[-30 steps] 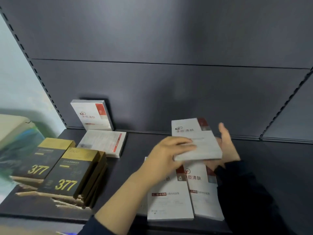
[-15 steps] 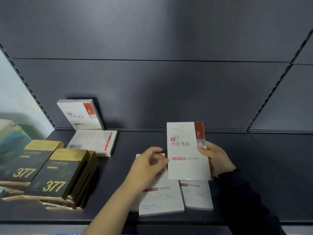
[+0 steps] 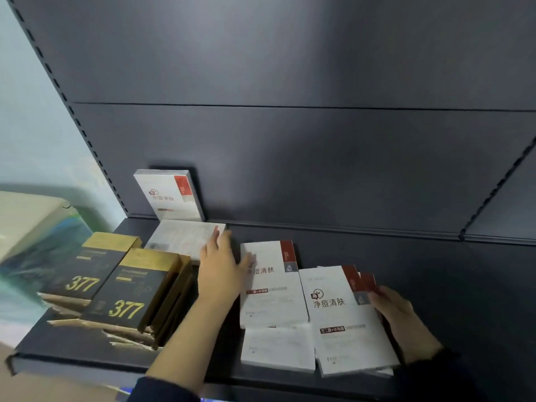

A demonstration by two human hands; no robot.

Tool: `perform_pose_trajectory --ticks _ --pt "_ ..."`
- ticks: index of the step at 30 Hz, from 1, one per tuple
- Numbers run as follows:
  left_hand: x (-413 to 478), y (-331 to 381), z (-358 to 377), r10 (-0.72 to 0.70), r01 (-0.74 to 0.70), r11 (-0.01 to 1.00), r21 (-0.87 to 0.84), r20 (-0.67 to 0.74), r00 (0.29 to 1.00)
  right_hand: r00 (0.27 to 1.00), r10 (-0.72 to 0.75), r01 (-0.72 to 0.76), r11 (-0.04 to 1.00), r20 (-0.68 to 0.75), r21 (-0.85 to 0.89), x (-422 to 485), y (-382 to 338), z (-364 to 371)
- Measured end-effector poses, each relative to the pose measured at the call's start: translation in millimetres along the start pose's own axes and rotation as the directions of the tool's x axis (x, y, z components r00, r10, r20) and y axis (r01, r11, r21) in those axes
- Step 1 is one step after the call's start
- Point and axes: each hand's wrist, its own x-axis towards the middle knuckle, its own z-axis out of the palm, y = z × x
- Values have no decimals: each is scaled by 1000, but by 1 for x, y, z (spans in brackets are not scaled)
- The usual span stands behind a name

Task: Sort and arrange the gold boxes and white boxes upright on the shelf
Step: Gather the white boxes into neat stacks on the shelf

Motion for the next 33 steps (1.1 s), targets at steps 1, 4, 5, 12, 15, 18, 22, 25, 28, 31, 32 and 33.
perform_pose_trajectory --ticks 1,4,5,12,15,18,22,25,28,31,32,33 --pt "9 2 -3 -25 27 995 97 -25 999 999 -19 21 998 -38 53 -3 -1 1" --pt "37 -2 0 -197 153 930 334 100 975 997 -21 29 993 -70 115 -2 5 4" --pt "44 -3 3 -259 193 914 356 149 954 998 -18 26 992 -63 122 -3 4 4" --pt "52 -12 16 -269 107 767 632 167 948 1000 18 -15 969 -8 245 -3 13 -3" --pt "58 -8 9 -266 64 735 675 201 943 1000 -14 18 984 -21 177 -3 16 -2" --pt "62 -3 9 -232 23 759 651 237 943 999 -22 26 987 -30 155 -3 18 -3" --pt "73 7 -3 -67 -74 764 641 193 979 999 -35 33 985 10 168 -2 20 -8" --pt "96 16 -30 -35 17 915 402 39 999 1000 -25 22 987 16 160 1 20 -7" --pt "122 23 -63 18 42 932 360 -160 987 1000 -23 21 986 13 164 4 24 -7" --pt "145 17 -92 27 68 898 436 -207 978 1000 -12 7 985 27 175 2 29 -6" --pt "152 10 -99 5 74 884 463 -166 986 999 -10 4 984 30 176 2 32 -7" --pt "157 1 -104 -8 62 858 510 -108 994 999 -9 2 983 33 183 2 32 -7"
